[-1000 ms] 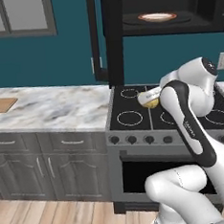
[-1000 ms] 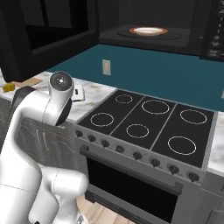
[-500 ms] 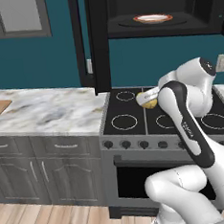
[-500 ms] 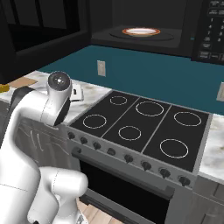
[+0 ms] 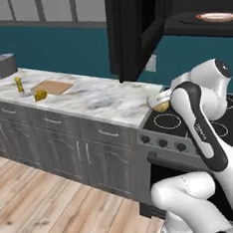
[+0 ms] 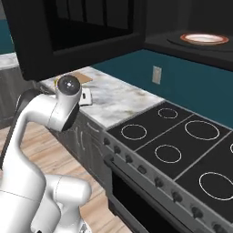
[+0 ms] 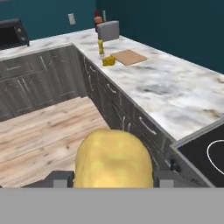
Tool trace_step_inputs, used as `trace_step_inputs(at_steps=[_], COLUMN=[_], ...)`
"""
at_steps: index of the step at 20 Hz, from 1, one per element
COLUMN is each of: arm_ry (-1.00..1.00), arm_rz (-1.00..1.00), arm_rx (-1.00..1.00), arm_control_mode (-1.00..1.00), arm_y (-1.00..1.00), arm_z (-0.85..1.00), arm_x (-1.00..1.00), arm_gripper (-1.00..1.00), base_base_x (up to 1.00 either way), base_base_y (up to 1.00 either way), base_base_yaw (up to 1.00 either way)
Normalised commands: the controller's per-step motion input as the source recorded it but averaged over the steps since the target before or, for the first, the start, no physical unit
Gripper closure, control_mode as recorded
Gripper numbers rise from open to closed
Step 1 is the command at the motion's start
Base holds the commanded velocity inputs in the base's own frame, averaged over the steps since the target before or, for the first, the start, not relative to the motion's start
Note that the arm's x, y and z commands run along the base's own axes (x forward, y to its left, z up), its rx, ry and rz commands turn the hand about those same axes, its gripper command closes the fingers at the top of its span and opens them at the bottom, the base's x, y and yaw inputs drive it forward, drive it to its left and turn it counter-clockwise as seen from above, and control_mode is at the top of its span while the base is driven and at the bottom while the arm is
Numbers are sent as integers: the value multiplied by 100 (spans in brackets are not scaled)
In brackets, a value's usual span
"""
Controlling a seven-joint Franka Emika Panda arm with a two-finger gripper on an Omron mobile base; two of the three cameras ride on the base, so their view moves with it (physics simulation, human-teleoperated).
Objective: Retrieve the reheated potato from the microwave, then place the potato, cheese, and condiment on the cutting board.
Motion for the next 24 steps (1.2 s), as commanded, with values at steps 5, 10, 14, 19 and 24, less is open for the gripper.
trace_step_inputs(at_steps=[5,10,14,19,24], arm_ry=[0,0,0,0,0], arm_rz=[0,0,0,0,0], arm_rx=[0,0,0,0,0], arm_control_mode=[100,100,100,100,100], arm_y=[0,0,0,0,0], arm_z=[0,0,0,0,0], arm_x=[0,0,0,0,0], arm_gripper=[100,100,100,100,100], base_base_x=[-16,-51,-69,-54,-27], base_base_y=[-43,-43,-26,4,32], base_base_yaw=[49,40,29,49,53])
